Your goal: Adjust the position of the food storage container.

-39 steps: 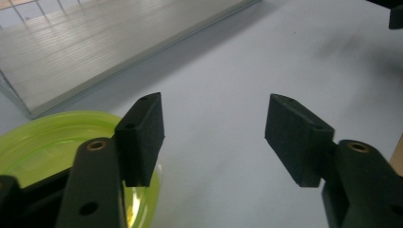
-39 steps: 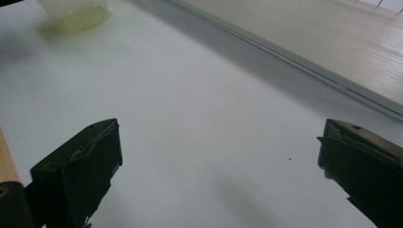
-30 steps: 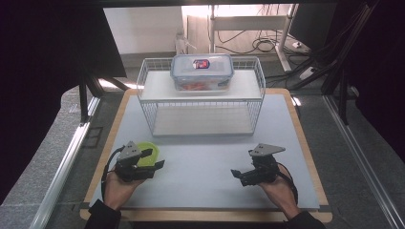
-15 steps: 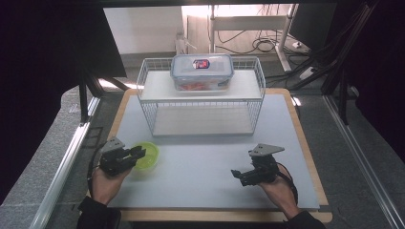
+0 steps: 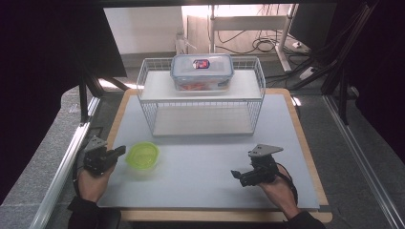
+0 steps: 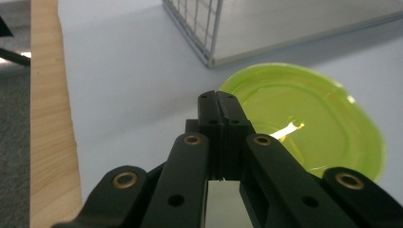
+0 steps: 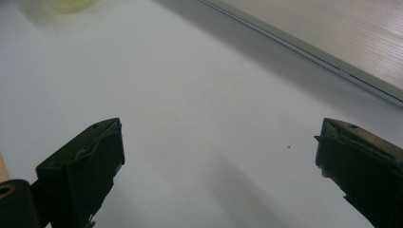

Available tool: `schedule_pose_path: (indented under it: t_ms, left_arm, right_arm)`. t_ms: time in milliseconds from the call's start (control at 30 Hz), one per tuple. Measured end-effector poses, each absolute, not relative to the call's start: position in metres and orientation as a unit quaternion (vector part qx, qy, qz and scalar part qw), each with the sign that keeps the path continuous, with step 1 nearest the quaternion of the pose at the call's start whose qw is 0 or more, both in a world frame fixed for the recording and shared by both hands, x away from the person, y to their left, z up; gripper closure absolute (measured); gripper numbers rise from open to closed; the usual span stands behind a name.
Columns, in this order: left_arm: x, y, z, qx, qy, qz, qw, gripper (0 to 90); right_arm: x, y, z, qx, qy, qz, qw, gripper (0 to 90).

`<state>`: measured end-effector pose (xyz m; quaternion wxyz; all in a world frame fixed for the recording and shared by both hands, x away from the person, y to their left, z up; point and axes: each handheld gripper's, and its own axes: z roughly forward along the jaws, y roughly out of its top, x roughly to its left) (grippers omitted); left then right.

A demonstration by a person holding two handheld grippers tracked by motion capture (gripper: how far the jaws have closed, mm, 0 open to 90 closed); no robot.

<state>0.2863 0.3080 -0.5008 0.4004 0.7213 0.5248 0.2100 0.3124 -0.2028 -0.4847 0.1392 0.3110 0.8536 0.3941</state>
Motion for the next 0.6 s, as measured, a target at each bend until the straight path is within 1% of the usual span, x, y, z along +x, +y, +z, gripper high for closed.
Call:
schedule_pose_path:
  t_ms: [167, 333, 600]
  left_arm:
    - [0.291, 0.307, -0.51, 0.725, 0.538, 0.201, 0.38, 89.8]
    - [0.294, 0.301, -0.513, 0.732, 0.539, 0.196, 0.367, 89.8]
    - [0.294, 0.295, -0.514, 0.73, 0.544, 0.186, 0.371, 89.8]
  right_arm:
    - [0.312, -0.202, -0.485, 0.31, 0.856, 0.391, 0.138, 2.4]
    - [0.312, -0.201, -0.486, 0.307, 0.859, 0.386, 0.136, 2.6]
    - [0.312, -0.2, -0.488, 0.309, 0.861, 0.381, 0.133, 2.8]
